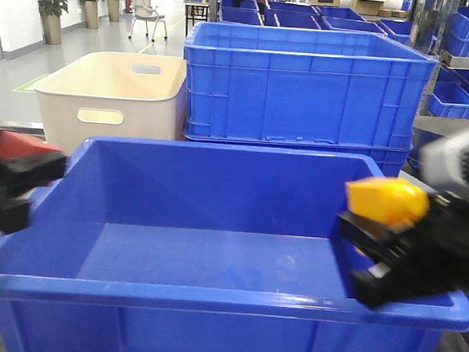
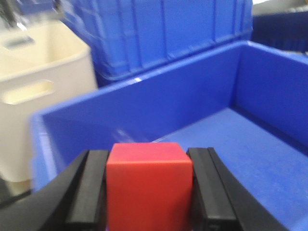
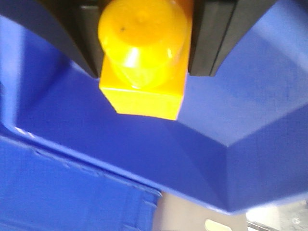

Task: Pick red and yellow blocks into blue bin
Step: 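Extend both grippers with the blocks over the blue bin, then open both grippers to drop the red cube and yellow brick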

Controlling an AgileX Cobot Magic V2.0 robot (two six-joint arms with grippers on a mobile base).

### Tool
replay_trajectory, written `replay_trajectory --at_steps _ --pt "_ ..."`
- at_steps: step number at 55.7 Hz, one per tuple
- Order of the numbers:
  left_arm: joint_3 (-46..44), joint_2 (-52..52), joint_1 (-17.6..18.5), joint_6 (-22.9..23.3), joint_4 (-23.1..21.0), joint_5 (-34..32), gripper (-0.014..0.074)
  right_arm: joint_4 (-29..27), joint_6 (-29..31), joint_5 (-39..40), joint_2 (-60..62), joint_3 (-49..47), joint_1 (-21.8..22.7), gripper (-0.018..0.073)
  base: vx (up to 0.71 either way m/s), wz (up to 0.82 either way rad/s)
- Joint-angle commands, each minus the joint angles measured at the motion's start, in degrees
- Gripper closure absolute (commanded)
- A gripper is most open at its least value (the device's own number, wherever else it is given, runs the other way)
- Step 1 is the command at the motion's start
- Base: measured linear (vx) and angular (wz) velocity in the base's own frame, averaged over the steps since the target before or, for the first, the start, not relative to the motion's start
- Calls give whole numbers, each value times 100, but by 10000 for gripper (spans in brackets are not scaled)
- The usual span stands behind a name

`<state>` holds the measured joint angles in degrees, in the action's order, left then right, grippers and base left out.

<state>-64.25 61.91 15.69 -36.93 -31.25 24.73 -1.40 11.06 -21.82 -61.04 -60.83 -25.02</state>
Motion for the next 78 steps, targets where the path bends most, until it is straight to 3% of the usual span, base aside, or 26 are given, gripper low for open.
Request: replay_trajectory --at_steps 1,10,18,23,38,43,49,57,63,69,74,76,78 --pt "-542 477 164 -20 -285 -327 594 0 -217 840 -503 -626 -23 566 0 0" --pt "-1097 1288 320 -13 -454 -450 584 62 -289 1329 -1303 -932 -23 559 0 0" --pt "-1338 1734 441 -13 -455 -618 510 76 -214 1457 -1671 -932 -23 503 0 0" --pt "-1399 1918 489 -13 -450 -628 423 76 -219 1451 -1783 -932 -23 417 0 0" --pt "-1405 2157 527 -13 -450 -816 82 76 -219 1530 -1817 -932 -23 15 0 0" --pt "-1449 2152 527 -13 -450 -838 29 96 -219 1530 -1817 -932 -23 -80 0 0" --pt "-1453 2147 527 -13 -453 -830 17 140 -219 1530 -1817 -932 -23 -113 0 0" --pt "-1447 2070 527 -13 -448 -575 40 140 -219 1530 -1745 -932 -23 -83 0 0" --pt "-1447 1756 527 -13 -443 -240 132 108 -219 1484 -1494 -932 -17 29 0 0" --pt "-1447 1305 527 -13 -394 158 350 108 -219 1170 -1038 -932 -17 255 0 0" --pt "-1447 876 527 -13 -351 279 603 140 -219 821 -642 -932 -17 480 0 0" --pt "-1447 699 527 0 -305 303 606 140 -219 680 -456 -919 -7 580 0 0" --pt "-1447 558 527 61 -244 373 606 140 -200 537 -305 -882 -7 576 0 0"
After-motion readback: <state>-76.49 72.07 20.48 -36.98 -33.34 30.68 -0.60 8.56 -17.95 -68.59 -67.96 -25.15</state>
